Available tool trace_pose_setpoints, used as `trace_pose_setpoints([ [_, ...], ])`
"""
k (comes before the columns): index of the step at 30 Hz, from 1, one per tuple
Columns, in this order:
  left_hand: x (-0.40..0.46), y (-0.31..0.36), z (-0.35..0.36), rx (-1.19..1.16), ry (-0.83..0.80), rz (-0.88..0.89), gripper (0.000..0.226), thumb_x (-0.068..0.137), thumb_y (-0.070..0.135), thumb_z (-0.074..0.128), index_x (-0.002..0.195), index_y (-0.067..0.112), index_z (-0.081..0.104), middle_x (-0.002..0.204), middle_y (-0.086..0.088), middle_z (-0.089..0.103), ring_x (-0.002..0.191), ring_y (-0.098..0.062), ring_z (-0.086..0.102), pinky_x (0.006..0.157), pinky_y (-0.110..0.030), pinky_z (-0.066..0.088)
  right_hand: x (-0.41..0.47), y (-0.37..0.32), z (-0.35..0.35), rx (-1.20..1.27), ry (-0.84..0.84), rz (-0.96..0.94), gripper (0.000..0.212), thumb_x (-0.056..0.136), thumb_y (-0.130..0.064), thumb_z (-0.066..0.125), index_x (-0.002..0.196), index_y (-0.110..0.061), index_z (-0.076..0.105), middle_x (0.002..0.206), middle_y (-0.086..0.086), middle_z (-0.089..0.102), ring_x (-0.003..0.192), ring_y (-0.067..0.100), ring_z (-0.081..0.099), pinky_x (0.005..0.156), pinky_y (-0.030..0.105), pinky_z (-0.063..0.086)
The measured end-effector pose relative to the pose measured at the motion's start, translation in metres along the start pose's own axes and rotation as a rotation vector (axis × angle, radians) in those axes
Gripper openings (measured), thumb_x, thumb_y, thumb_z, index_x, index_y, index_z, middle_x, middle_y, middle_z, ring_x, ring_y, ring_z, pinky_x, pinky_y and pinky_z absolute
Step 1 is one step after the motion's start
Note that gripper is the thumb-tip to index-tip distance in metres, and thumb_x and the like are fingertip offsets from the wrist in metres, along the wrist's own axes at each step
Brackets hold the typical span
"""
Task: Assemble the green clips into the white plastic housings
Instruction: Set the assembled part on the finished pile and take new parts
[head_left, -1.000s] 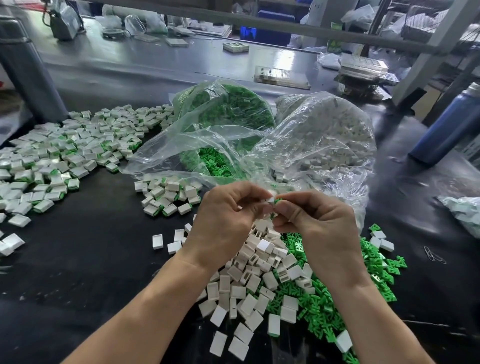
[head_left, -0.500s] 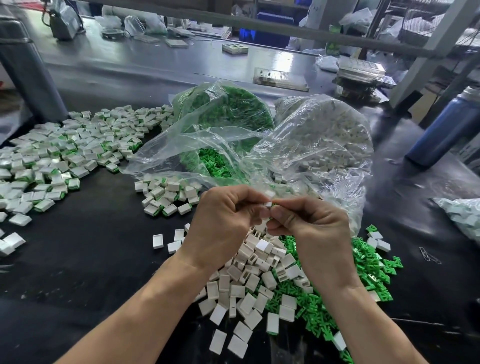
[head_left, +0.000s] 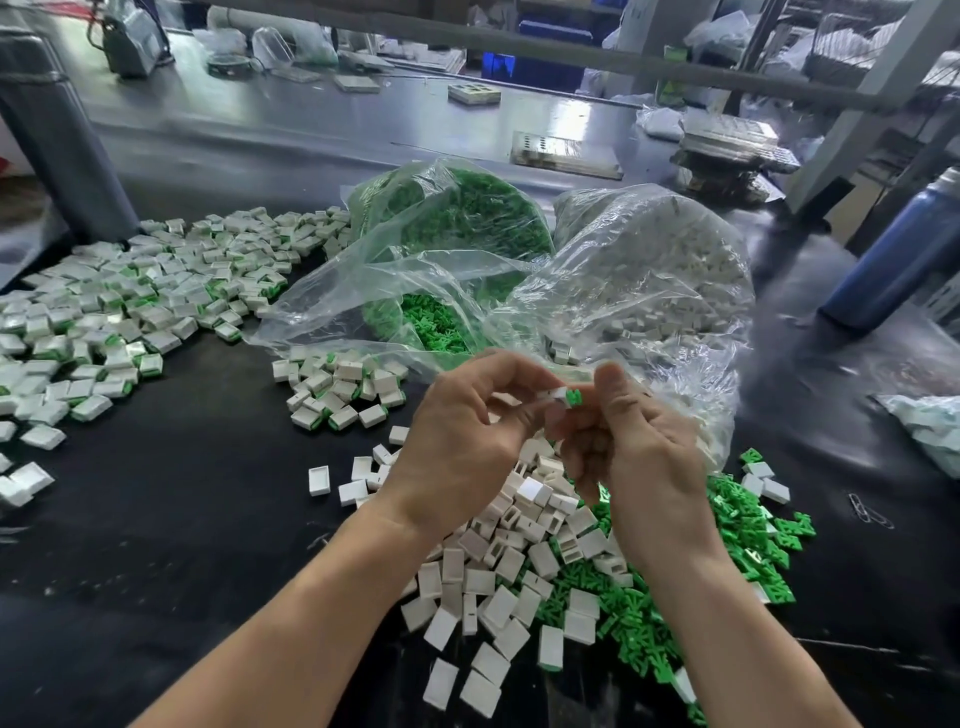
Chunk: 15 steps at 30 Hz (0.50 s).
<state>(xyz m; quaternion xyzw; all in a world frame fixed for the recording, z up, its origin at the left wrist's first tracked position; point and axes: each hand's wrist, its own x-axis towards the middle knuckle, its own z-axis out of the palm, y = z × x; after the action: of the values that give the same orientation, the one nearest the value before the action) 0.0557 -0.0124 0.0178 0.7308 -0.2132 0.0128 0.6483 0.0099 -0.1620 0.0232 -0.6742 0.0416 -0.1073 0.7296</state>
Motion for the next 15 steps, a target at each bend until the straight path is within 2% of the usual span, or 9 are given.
trace_pose_setpoints([
  [2,0.0,0.002,0.003,-0.016,-0.043,0.013,0.016,0.091,0.01,0.078,0.094,0.026,0.076,0.114,0.012,0.068,0.103,-0.011,0.069,0.092,-0.03,0.056,0.0,0.002,0.002,0.011,-0.027,0.09,0.062,0.106,-0.058,0.042,0.073,-0.018,0.075,0.069,0.015,0.067,0.05,0.02,0.051,0.04,0.028,0.035],
  [4,-0.002,0.003,0.007,-0.002,-0.089,0.03,0.015,0.091,0.012,0.078,0.097,0.026,0.076,0.122,0.011,0.065,0.112,-0.01,0.066,0.1,-0.036,0.054,-0.002,0.002,0.004,0.026,-0.016,0.139,0.063,0.106,-0.061,0.041,0.068,-0.022,0.074,0.06,0.009,0.061,0.046,0.019,0.047,0.04,0.028,0.033],
  [6,-0.004,0.004,0.01,0.001,-0.114,0.046,0.013,0.09,0.013,0.079,0.1,0.021,0.076,0.124,0.009,0.065,0.116,-0.013,0.065,0.103,-0.043,0.052,-0.002,0.002,0.008,0.058,0.021,0.166,0.06,0.106,-0.057,0.042,0.066,-0.026,0.074,0.055,0.003,0.056,0.044,0.016,0.045,0.037,0.026,0.033],
  [9,-0.005,0.004,0.014,0.007,-0.129,0.059,0.013,0.09,0.011,0.079,0.101,0.014,0.074,0.122,0.006,0.066,0.114,-0.016,0.066,0.101,-0.046,0.053,-0.002,0.0,0.013,0.114,0.054,0.164,0.06,0.11,-0.047,0.042,0.062,-0.029,0.073,0.052,-0.003,0.047,0.041,0.011,0.04,0.034,0.022,0.032],
  [15,-0.006,0.004,0.017,-0.001,-0.109,0.078,0.013,0.09,0.008,0.079,0.1,0.013,0.074,0.115,0.006,0.071,0.11,-0.018,0.069,0.098,-0.044,0.055,-0.005,-0.003,0.021,0.229,0.049,0.101,0.065,0.113,-0.031,0.036,0.065,-0.034,0.079,0.053,-0.01,0.064,0.042,-0.001,0.057,0.037,0.014,0.042],
])
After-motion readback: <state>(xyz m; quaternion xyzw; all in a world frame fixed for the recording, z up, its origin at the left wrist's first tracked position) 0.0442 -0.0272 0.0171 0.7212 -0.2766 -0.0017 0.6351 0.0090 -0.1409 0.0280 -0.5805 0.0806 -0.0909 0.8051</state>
